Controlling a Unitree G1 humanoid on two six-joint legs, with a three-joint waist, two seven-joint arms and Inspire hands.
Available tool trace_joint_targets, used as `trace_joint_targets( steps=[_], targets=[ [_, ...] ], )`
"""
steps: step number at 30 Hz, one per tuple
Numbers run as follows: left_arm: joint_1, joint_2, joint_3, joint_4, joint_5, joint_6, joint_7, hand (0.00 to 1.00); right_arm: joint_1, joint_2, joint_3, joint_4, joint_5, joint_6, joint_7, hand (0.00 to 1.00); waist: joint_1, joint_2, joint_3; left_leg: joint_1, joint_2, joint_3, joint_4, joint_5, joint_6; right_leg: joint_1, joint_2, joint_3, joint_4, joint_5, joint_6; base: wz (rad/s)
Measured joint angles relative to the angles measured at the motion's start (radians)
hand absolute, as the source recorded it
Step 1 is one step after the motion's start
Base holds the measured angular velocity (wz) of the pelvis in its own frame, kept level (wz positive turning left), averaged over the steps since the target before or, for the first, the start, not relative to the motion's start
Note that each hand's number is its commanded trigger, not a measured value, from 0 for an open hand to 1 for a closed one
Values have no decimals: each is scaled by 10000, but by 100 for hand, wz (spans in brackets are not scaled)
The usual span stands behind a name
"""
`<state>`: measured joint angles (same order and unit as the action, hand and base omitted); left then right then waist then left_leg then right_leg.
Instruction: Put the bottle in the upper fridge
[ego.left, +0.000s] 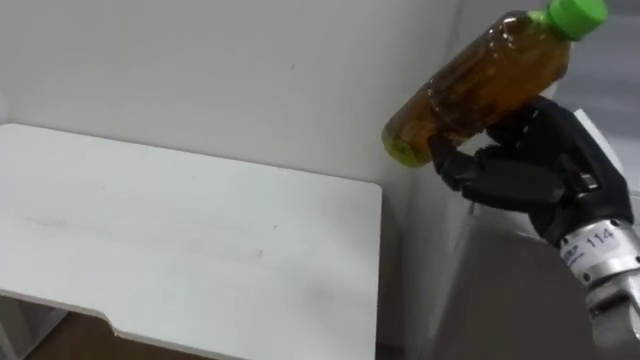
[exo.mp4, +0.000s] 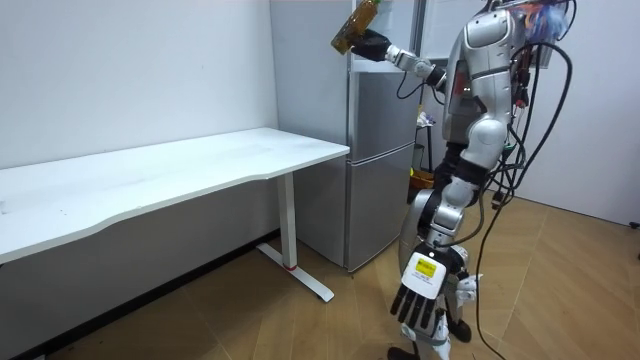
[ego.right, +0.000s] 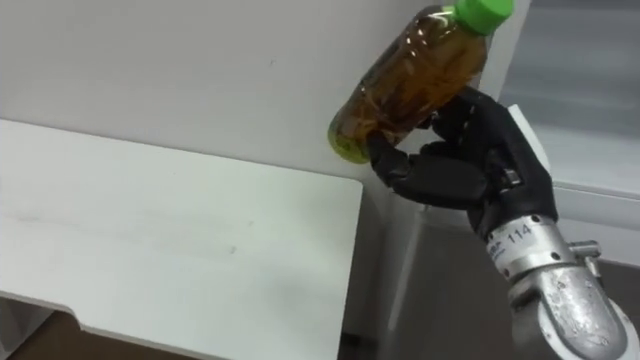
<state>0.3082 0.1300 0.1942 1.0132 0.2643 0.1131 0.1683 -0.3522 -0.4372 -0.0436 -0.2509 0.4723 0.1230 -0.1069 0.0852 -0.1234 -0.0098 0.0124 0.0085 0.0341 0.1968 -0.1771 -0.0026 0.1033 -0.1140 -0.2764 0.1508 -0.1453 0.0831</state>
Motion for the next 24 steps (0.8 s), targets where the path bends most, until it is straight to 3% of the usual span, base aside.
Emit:
trace_joint_targets(
  steps=[4, 8, 13, 17, 20, 24],
  targets=[
    [41, 14, -1, 5, 2, -131, 82, 0, 0, -6, -109, -20, -34, 0, 169, 100, -132, -34, -25, 6, -1, 33, 7, -2, 1, 2, -3, 26, 0, 0, 0, -1],
    [168, 13, 0, 127, 0, -183, 158, 0, 117, -6, -359, -175, -64, 2, 351, 100, -305, 37, 21, 7, 3, 33, 14, -3, 0, 6, -2, 26, -1, 0, 0, 0],
    [392, -3, 6, 452, -386, -268, 160, 0, 1044, -5, -1205, -849, -37, 3, 326, 100, -451, 176, 75, 16, 8, 83, 5, -2, 1, 16, -1, 83, 2, 0, 0, -2],
    [363, -8, 255, 595, -422, -347, 156, 0, 1250, -6, -1662, -848, -40, 3, 207, 100, -691, 194, 68, -9, 13, 120, 15, -2, 1, -13, 0, 132, 5, 0, -1, -4],
    [366, -11, 655, 670, -377, -501, 184, 0, 1481, -7, -2370, -849, -10, 3, 30, 100, -839, 102, 16, 6, 13, 161, 2, -2, 1, -44, 1, 176, 22, 0, -1, -4],
    [365, -8, 763, 667, -379, -542, 257, 0, 1540, -7, -2778, -849, 25, 2, -435, 100, -932, 24, 4, 99, 17, 253, -30, -3, 3, -56, 1, 275, 27, 1, -2, -8]
  ],
)
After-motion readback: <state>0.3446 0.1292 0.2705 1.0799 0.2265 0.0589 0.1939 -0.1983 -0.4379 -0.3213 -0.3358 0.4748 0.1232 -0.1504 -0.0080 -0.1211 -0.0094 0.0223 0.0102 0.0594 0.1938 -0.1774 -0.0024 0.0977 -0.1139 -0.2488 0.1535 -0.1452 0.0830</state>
